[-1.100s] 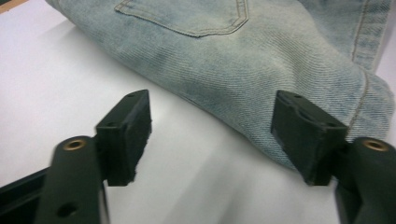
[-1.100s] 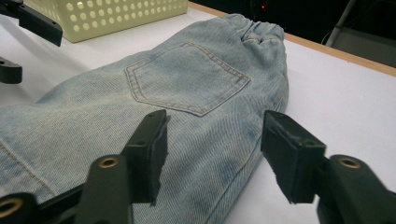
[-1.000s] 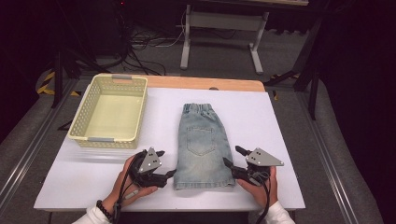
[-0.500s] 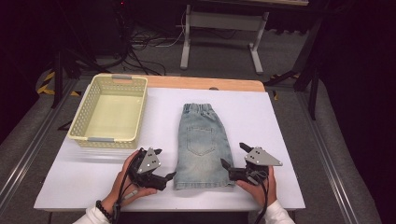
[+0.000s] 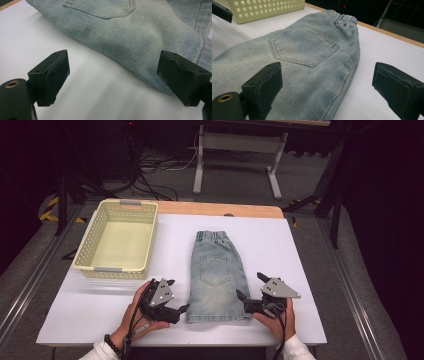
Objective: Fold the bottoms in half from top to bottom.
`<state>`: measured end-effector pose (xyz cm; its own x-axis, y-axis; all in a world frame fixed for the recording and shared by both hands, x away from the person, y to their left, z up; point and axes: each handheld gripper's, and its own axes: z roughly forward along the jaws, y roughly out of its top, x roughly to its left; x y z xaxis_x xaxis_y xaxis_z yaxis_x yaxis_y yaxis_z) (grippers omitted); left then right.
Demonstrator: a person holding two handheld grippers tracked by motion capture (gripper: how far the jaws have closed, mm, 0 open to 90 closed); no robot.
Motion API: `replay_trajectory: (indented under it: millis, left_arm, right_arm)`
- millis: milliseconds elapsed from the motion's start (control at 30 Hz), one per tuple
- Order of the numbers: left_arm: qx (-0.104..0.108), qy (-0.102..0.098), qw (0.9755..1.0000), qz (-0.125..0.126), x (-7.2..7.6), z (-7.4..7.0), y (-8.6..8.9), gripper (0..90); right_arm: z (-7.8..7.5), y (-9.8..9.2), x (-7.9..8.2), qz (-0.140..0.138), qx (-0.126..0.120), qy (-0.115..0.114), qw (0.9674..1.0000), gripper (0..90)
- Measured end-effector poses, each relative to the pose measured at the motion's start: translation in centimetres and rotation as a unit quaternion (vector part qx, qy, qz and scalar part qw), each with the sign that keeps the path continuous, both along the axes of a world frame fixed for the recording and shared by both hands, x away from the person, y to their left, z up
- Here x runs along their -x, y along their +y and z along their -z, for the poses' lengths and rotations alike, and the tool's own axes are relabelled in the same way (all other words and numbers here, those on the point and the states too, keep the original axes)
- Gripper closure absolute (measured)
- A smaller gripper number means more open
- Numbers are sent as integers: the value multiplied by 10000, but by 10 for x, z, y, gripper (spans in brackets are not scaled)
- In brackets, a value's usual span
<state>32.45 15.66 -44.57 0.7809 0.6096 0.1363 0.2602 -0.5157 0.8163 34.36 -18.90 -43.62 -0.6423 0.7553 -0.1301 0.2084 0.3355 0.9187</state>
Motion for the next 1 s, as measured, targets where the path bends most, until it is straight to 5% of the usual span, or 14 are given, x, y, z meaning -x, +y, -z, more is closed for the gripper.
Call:
replay_trajectory:
  millis: [400, 500, 767, 1000]
  left_arm:
    - [-34, -118, 9995, -276, -28, -5, -29, 153]
    - [79, -29, 9990, -439, -43, -5, -34, 161]
    - [272, -44, 9967, -760, -81, -8, -44, 187]
    - [404, 129, 9929, -1109, -117, -5, -47, 209]
  right_arm:
    - [1, -1, -28, 203, 75, 109, 9997, 213]
    - [2, -2, -41, 294, 170, 183, 9993, 256]
    - [0, -3, -93, 314, -104, 646, 9974, 309]
    - [-9, 18, -128, 373, -67, 661, 9971, 313]
